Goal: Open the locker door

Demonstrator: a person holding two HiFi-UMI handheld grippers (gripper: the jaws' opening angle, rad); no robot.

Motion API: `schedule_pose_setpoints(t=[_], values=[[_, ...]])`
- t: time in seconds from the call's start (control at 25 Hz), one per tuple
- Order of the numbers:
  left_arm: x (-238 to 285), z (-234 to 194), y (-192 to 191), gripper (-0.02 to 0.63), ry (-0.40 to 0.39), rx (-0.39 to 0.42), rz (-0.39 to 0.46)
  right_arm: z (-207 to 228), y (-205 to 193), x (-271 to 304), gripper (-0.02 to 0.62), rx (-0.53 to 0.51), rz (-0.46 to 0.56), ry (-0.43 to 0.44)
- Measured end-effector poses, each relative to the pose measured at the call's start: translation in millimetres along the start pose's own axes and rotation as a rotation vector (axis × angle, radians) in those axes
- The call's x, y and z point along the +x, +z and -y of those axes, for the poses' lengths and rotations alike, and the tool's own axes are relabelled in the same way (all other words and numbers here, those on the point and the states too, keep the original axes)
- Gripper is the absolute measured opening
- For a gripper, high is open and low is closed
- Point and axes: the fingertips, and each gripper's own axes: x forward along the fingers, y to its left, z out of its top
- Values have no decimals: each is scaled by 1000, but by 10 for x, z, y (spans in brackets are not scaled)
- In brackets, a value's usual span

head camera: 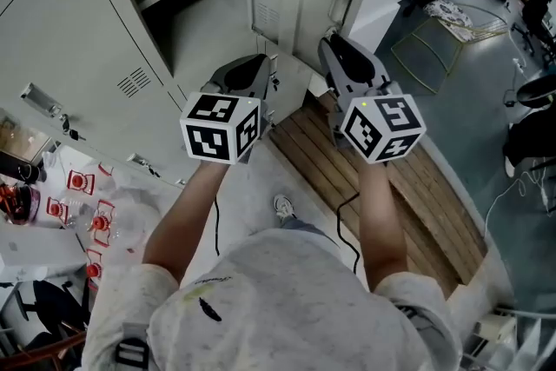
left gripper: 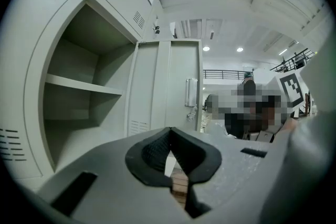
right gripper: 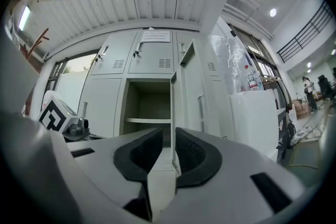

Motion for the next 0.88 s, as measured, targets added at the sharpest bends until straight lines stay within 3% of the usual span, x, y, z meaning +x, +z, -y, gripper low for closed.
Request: schedule_pose_setpoints(t=[0.88], values=[[-1214,-712,-172,6,203,-28,7,-1521,-413,326,3,28,-81,229]])
